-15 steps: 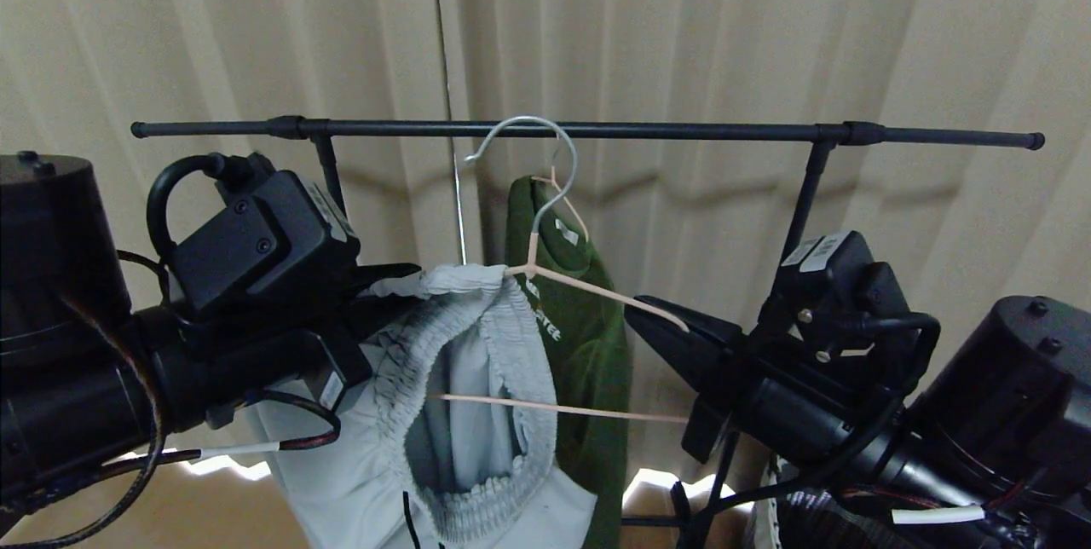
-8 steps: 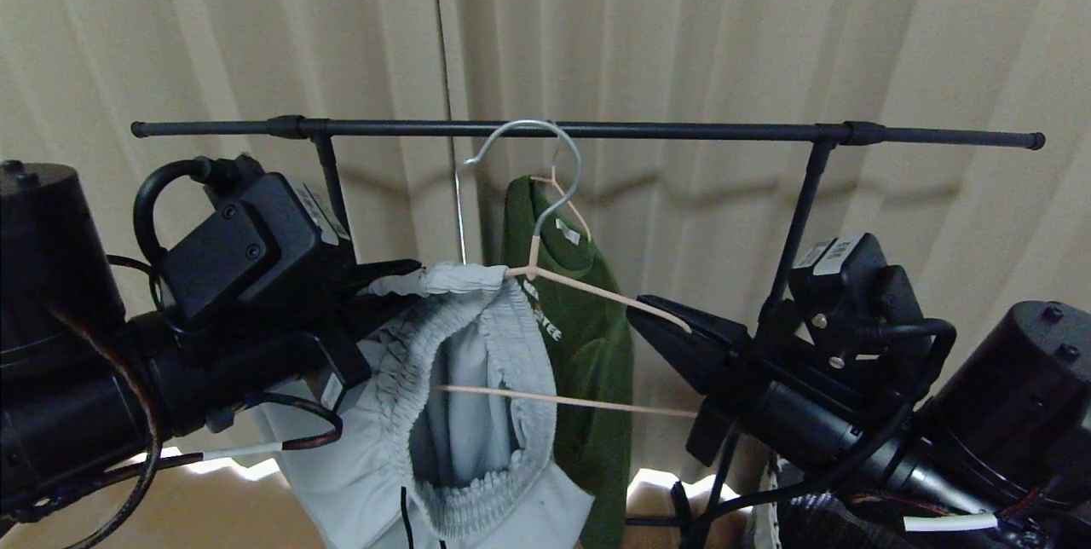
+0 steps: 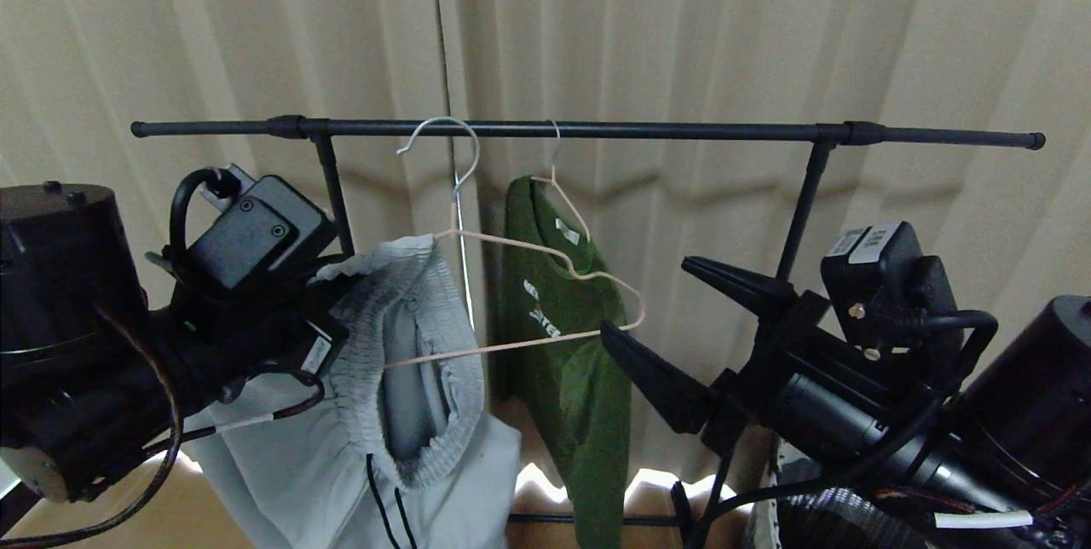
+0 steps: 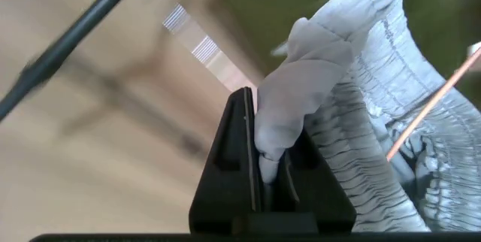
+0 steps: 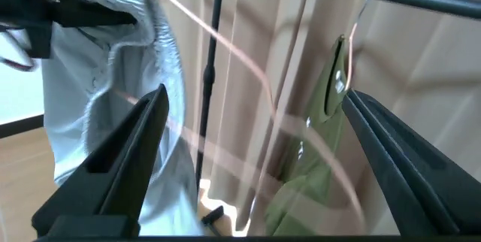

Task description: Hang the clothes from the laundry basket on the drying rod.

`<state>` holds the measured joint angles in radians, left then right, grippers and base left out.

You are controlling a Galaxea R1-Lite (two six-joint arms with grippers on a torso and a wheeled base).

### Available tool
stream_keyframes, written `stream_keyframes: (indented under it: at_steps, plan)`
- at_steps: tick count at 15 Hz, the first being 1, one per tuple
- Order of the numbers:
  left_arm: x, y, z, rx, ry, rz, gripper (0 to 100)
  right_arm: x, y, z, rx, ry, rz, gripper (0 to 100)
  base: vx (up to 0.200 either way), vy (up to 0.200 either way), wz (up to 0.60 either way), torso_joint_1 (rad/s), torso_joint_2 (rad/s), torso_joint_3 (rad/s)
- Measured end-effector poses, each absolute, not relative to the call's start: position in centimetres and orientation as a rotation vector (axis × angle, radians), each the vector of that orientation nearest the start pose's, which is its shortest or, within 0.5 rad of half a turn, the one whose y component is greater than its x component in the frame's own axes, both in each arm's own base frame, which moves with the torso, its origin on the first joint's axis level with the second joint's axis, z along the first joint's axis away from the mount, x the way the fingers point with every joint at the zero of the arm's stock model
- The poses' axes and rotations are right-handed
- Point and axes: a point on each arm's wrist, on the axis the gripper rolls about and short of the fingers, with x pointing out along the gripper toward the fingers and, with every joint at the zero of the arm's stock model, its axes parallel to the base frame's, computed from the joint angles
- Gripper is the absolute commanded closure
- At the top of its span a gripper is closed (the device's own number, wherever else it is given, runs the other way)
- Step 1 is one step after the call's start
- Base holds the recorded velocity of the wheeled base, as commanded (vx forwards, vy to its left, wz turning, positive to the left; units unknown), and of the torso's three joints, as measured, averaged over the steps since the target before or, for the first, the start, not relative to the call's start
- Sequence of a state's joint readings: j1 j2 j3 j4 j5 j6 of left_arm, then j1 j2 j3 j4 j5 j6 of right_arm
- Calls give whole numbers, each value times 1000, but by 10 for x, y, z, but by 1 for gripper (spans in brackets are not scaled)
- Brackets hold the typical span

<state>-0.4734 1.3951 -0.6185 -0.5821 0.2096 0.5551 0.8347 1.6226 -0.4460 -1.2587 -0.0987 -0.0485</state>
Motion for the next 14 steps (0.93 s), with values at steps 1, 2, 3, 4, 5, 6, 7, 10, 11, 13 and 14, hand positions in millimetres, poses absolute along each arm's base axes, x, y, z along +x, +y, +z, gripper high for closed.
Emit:
stream_keyframes:
  at_steps: [1,2,3,4,5,6,7,10,11,13,14]
  plan:
    - [205,-99,207,585,112,-301,100,171,186,172,-19,-77,737,0,0,0,0,0,0,0]
    - [207,-100,208,535,113,-301,100,168,186,165,-39,-56,749,0,0,0,0,0,0,0]
    - [207,-104,211,473,96,-316,100,165,186,156,-68,-23,771,0,0,0,0,0,0,0]
    - [206,-110,214,419,76,-338,100,163,188,149,-83,3,790,0,0,0,0,0,0,0]
    - [205,-114,218,379,55,-353,100,161,190,144,-92,21,803,0,0,0,0,0,0,0]
    - [204,-118,222,338,43,-363,100,160,193,140,-94,37,814,0,0,0,0,0,0,0]
    - [203,-121,226,308,28,-374,100,159,197,137,-93,51,825,0,0,0,0,0,0,0]
    - [199,-132,234,250,-9,-418,100,162,209,132,-76,74,844,0,0,0,0,0,0,0]
    - [196,-135,235,247,-17,-431,100,166,215,131,-63,76,845,0,0,0,0,0,0,0]
    - [194,-138,236,247,-21,-447,100,174,226,128,-51,83,844,0,0,0,0,0,0,0]
    - [194,-138,236,247,-22,-449,100,177,229,125,-54,90,842,0,0,0,0,0,0,0]
